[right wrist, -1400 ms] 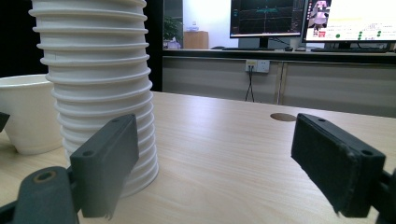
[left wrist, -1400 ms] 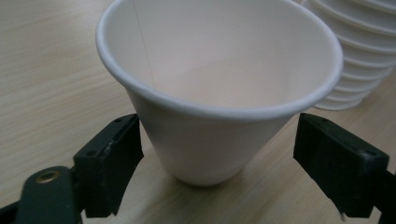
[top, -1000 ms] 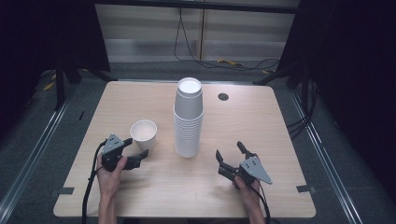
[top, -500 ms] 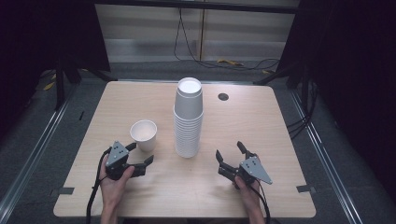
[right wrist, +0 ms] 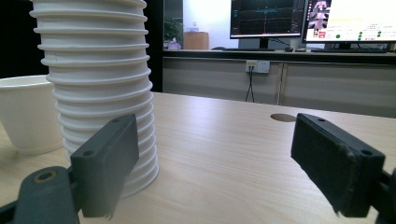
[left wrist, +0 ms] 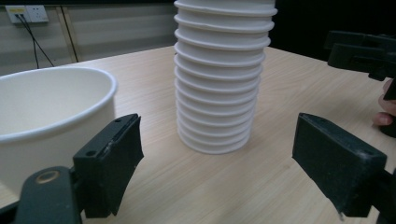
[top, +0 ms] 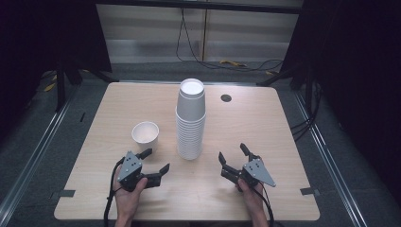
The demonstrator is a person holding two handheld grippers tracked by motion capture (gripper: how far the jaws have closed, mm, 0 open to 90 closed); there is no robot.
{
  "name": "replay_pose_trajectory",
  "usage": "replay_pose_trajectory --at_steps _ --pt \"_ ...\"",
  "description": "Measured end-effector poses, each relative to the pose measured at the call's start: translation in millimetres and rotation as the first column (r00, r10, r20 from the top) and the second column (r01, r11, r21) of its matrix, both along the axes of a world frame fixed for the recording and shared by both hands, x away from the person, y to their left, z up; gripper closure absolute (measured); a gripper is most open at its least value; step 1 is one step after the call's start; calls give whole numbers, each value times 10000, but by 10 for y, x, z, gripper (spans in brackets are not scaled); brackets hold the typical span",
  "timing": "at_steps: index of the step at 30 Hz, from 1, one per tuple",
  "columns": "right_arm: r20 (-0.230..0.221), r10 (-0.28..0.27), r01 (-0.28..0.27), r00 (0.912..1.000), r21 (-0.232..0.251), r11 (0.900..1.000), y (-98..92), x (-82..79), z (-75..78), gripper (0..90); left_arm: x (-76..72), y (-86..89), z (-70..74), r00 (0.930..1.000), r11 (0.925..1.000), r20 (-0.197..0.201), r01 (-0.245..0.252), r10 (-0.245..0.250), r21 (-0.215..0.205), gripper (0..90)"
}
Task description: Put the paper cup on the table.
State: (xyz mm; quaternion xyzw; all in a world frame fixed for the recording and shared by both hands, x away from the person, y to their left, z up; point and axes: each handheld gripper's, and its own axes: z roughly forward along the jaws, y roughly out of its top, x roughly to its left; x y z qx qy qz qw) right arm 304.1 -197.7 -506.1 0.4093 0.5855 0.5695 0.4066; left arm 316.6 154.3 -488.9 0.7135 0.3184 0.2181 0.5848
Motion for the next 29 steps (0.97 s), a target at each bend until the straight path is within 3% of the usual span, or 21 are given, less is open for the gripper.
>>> replay_pose_trajectory --at_steps 3,5,11,14,17,18,20,23,26,29 --pt "14 -15 15 10000 1 10000 -1 -1 0 150 -24 -74 -30 9997 9998 167 -200 199 63 155" --pt "19 -1 1 10000 -6 10000 -1 0 0 150 -38 -120 -51 10000 10000 89 8 -8 37 156" --pt "5 17 -17 10000 -4 10000 -2 0 0 150 -84 -268 -125 9995 9993 281 -109 120 -358 154" --pt "9 20 -20 10000 -7 10000 -1 0 0 151 -96 -323 -148 9996 9998 276 -74 78 -172 155" --pt "14 20 -20 10000 -9 10000 -2 0 0 151 -95 -328 -178 9994 9998 329 -102 108 -172 155" --pt "12 18 -18 10000 -5 10000 -1 0 0 151 -103 -323 -191 9986 9997 469 -256 258 -64 155" --pt "-2 22 -22 10000 10 10000 -1 -1 0 151 -139 -329 -200 9961 9986 742 -448 468 -286 154" --pt "0 24 -24 10000 -8 10000 -1 0 0 150 -171 -340 -201 9938 9994 1058 -332 341 -101 154" --pt "19 -46 46 10000 9 10000 1 -3 -1 151 -158 -297 -210 9951 9977 891 -367 417 -578 155" --pt "7 -36 36 10000 22 10000 1 -7 -1 150 -169 -283 -216 9936 9972 1062 -302 373 -677 154"
